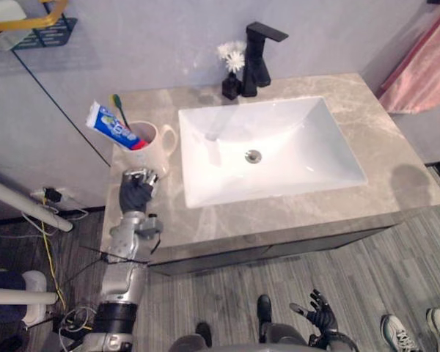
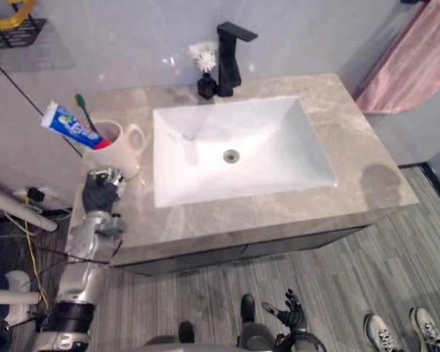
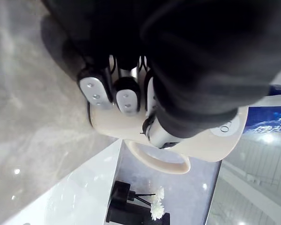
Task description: Organize washtable
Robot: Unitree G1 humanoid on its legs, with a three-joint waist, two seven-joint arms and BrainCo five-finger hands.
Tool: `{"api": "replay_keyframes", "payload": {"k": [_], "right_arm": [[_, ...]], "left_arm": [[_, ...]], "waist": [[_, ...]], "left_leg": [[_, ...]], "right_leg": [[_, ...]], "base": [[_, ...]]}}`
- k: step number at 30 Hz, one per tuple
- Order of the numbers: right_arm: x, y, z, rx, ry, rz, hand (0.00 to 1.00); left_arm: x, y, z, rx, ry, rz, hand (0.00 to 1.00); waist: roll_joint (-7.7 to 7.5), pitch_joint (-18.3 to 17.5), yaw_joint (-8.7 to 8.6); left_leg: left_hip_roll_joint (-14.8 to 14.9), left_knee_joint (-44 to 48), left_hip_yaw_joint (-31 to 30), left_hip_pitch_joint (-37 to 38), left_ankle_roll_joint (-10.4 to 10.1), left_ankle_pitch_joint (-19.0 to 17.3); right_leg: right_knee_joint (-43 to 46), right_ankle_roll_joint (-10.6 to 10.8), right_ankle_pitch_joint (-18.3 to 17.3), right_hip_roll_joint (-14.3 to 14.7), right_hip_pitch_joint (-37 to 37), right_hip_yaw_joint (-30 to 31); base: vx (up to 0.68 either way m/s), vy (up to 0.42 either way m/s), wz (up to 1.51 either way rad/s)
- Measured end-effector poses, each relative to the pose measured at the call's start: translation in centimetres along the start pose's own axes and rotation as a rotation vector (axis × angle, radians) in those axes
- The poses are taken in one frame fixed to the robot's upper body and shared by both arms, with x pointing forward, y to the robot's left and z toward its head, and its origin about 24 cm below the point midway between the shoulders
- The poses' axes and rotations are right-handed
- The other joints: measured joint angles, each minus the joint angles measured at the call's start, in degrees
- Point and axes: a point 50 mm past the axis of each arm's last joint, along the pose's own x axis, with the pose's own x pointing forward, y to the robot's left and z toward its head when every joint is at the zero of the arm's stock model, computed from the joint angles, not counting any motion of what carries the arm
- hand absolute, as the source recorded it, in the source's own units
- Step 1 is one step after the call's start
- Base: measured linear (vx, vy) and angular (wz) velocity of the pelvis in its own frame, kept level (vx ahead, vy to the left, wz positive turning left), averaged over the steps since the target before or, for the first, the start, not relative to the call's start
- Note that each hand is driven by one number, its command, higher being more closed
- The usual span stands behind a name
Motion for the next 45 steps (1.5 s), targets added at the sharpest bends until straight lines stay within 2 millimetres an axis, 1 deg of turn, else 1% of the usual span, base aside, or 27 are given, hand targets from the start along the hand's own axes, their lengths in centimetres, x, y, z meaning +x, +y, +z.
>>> {"api": "replay_keyframes", "payload": {"k": [4,6,12,16,18,22,26,32,35,39,45], "right_arm": [[0.0,0.1,0.3,-0.001,-0.014,0.009,0.00],[0.0,0.1,0.4,-0.001,-0.015,0.017,0.00],[0.1,0.1,0.6,-0.001,-0.023,0.018,0.00],[0.1,-0.2,0.6,-0.008,-0.025,0.014,0.00],[0.1,-0.2,0.6,-0.011,-0.025,0.013,0.00],[0.1,-0.4,0.7,-0.014,-0.026,0.011,0.00],[0.1,-0.4,0.7,-0.014,-0.027,0.011,0.00],[0.1,-0.5,0.7,-0.013,-0.030,0.009,0.00],[0.1,-0.5,0.7,-0.007,-0.029,0.009,0.00],[0.1,-0.5,0.7,-0.006,-0.030,0.009,0.00],[0.1,-0.5,0.7,0.006,-0.028,0.006,0.00]], "left_arm": [[0.7,0.2,0.4,0.005,-0.015,0.001,1.00],[1.2,0.5,0.7,0.045,-0.020,-0.005,1.00],[2.4,1.1,1.6,0.091,-0.037,-0.011,1.00],[2.7,1.6,2.0,0.114,-0.045,-0.001,1.00],[3.4,1.7,2.5,0.125,-0.058,-0.001,1.00],[4.4,1.9,2.7,0.139,-0.052,0.010,1.00],[5.6,2.2,4.0,0.171,-0.078,0.021,1.00],[7.3,2.5,5.4,0.205,-0.091,0.031,1.00],[7.7,3.2,6.0,0.231,-0.092,0.046,1.00],[8.3,3.3,6.4,0.234,-0.096,0.071,1.00],[8.6,3.5,7.2,0.237,-0.118,0.084,1.00]], "waist": [[0.30,0.22,0.02],[0.30,0.41,-0.05],[-0.02,1.64,-0.37],[0.01,1.79,-0.65],[0.02,2.14,-0.47],[0.02,2.25,-0.57],[-0.06,3.45,-1.29],[-0.05,4.45,-1.67],[-0.13,4.80,-1.86],[-0.15,4.83,-1.85],[-0.25,5.90,-1.82]], "left_leg": [[-0.08,0.00,0.43,-0.38,0.01,-0.01],[-0.18,-0.01,0.69,-0.44,0.02,-0.01],[-0.28,0.34,1.10,-0.72,0.07,-0.04],[-0.27,0.51,1.71,-1.22,0.09,-0.08],[-0.28,0.78,2.03,-1.79,0.10,-0.07],[-0.28,0.92,2.09,-1.86,0.10,-0.07],[-0.28,1.77,2.23,-2.90,0.18,-0.14],[-0.22,2.23,2.71,-3.59,0.13,-0.19],[-0.20,2.53,3.27,-3.65,0.11,-0.44],[-0.22,3.24,3.80,-4.38,0.23,-0.76],[-0.17,4.48,3.88,-4.89,0.13,-1.28]], "right_leg": [[0.02,0.09,0.11,0.00,-0.58,0.45],[0.04,0.17,0.24,-0.02,-0.80,0.82],[0.03,0.16,0.60,-0.14,-1.14,1.24],[0.04,0.05,0.83,-0.07,-1.94,1.89],[0.11,-0.04,1.15,-0.05,-2.53,2.30],[0.24,-0.05,1.26,-0.05,-2.58,2.38],[0.25,-0.12,1.63,-0.09,-3.28,2.56],[0.27,-0.38,2.02,0.06,-4.06,3.05],[0.28,-0.53,2.26,0.14,-4.30,3.70],[0.28,-0.79,2.61,0.07,-4.96,4.16],[0.28,-0.86,2.72,0.19,-5.01,4.24]], "base": [[-0.01,-0.013,-0.06],[-0.02,-0.014,-0.07],[-0.04,-0.022,-0.04],[-0.04,-0.032,-0.08],[-0.04,-0.033,-0.08],[-0.03,-0.023,-0.01],[-0.04,-0.029,-0.01],[-0.03,-0.026,-0.05],[-0.03,-0.020,-0.10],[-0.04,-0.014,-0.08],[-0.01,-0.006,-0.01]]}}
